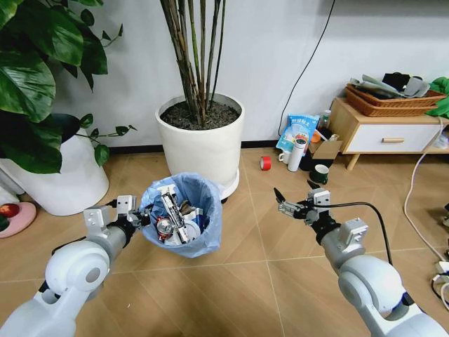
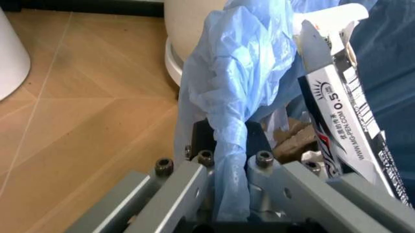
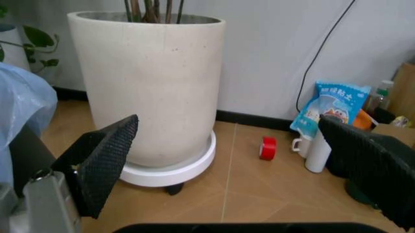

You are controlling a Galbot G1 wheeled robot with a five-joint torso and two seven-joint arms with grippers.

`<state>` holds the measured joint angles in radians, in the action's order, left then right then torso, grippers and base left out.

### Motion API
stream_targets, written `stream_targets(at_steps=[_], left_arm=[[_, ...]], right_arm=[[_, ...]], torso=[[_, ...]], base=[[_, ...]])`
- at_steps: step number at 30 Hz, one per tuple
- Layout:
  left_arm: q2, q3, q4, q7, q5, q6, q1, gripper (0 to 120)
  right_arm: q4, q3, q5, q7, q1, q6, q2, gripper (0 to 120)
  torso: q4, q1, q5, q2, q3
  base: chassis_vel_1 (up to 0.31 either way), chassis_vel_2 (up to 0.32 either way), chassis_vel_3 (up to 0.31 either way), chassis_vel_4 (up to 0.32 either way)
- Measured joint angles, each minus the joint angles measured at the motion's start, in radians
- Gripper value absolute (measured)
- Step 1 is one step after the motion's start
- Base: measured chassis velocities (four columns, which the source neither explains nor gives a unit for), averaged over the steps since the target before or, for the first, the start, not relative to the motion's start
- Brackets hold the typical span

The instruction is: Pick up the trash bin and place the garbage on the floor into it.

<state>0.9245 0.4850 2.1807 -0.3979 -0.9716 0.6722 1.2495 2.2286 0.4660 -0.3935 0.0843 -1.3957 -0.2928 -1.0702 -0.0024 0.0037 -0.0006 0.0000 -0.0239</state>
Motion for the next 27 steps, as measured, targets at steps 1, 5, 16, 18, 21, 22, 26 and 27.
stream_targets(at_steps=[1,5,16,18,21,22,26,27], left_arm=[[0.000,0.000,0.003,-0.001,0.000,0.000,0.003,0],[0.002,0.002,0.006,-0.003,0.000,0.000,0.009,0],[0.004,0.002,0.017,-0.011,-0.003,-0.001,0.012,0],[0.003,0.002,0.021,-0.012,-0.004,-0.002,0.014,0],[0.002,0.002,0.027,-0.014,-0.005,-0.002,0.017,0],[0.002,0.003,0.030,-0.015,-0.006,-0.002,0.019,0],[0.002,0.006,0.035,-0.016,-0.006,-0.002,0.024,0],[0.002,0.007,0.037,-0.016,-0.006,-0.002,0.026,0]], right_arm=[[0.005,0.002,0.006,-0.002,-0.009,0.005,-0.002,100],[0.015,0.010,0.011,-0.006,-0.025,0.009,-0.002,100],[0.025,0.027,0.014,-0.012,-0.049,0.021,-0.004,100],[0.026,0.027,0.015,-0.013,-0.052,0.024,-0.005,100],[0.029,0.027,0.016,-0.014,-0.054,0.025,-0.004,100],[0.030,0.027,0.016,-0.014,-0.054,0.025,-0.004,100],[0.030,0.027,0.016,-0.015,-0.054,0.026,-0.003,100],[0.030,0.027,0.016,-0.015,-0.055,0.026,-0.002,100]], torso=[[0.0001,0.000,-0.0001,0.000,0.000],[0.0003,0.000,-0.0002,0.000,0.000],[0.0002,0.000,-0.0001,0.000,0.000],[0.0002,0.000,-0.0002,0.000,0.000],[0.0003,0.000,-0.0003,0.000,0.000],[0.0003,0.000,0.0000,0.000,0.000],[0.0002,0.000,-0.0001,0.000,0.000],[0.0001,0.000,0.0001,0.000,0.000]], base=[[0.089,0.106,-0.094,-0.080],[0.097,0.105,-0.093,-0.092],[0.166,0.091,-0.180,-0.097],[0.283,0.051,-0.266,-0.038],[0.295,0.039,-0.302,-0.022],[0.312,0.014,-0.308,-0.004],[0.303,0.003,-0.283,-0.013],[0.254,0.015,-0.268,0.006]])
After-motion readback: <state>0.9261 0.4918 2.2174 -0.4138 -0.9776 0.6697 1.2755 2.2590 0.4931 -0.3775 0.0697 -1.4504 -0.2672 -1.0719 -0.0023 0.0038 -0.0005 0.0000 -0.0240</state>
